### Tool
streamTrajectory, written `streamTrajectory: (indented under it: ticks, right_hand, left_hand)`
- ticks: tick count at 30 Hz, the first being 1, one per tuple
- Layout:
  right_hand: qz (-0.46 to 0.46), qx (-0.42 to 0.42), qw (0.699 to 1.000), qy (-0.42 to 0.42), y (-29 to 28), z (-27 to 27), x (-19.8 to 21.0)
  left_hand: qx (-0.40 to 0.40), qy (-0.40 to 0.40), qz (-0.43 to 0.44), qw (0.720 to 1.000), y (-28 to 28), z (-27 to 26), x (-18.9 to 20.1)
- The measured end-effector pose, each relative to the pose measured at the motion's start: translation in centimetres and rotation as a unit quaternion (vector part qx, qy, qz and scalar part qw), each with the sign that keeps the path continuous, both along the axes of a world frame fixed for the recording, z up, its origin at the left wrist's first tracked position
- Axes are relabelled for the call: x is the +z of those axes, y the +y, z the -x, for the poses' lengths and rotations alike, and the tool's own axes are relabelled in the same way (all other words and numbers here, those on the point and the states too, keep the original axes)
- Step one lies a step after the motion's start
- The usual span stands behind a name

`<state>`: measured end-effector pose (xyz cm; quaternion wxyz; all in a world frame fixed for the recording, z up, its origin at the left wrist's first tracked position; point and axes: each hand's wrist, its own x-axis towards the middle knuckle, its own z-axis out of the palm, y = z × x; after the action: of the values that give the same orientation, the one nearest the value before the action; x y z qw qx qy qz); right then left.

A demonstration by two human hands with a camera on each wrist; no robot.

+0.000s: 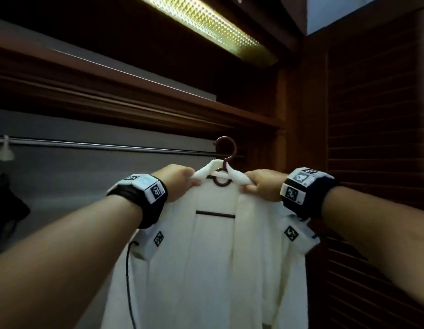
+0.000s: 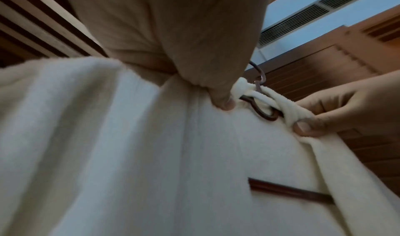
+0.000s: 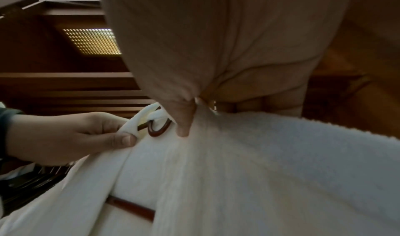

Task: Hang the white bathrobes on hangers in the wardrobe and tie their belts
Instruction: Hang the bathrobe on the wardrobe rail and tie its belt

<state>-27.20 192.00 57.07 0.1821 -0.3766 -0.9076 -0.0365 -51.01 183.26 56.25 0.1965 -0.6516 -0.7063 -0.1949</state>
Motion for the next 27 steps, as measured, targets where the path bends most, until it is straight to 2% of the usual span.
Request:
streamTrajectory:
  ticks: [5,11,16,20,23,27]
  right_hand:
    - [-0.004,0.046,0.999,0.009,8.9,7.1,-0.8]
    - [0.001,0.028,0.999,0.015,17.3,12.6,-1.9]
    - [-0.038,-0.010,0.998,0.049,24.9,14.8,-1.4]
    - [-0.063,-0.049,0.992,0.098,29.4,15.7,1.0]
    - [-0.059,-0.077,0.991,0.098,32.6,15.9,2.8]
    - [-0.047,-0.120,0.985,0.114,36.5,16.1,3.1]
  left_hand:
    - [0.054,-0.003,0.017,0.998,6.3,5.5,-0.1]
    - [0.092,0.005,0.022,0.996,13.5,11.0,-1.0]
    - [0.088,0.006,0.014,0.996,21.1,13.5,-0.3]
    - [0.066,-0.009,0.013,0.998,28.4,15.4,1.4]
    - [0.048,-0.023,0.012,0.999,33.2,15.8,2.5]
    - [0.041,-0.045,0.021,0.998,38.5,15.8,3.1]
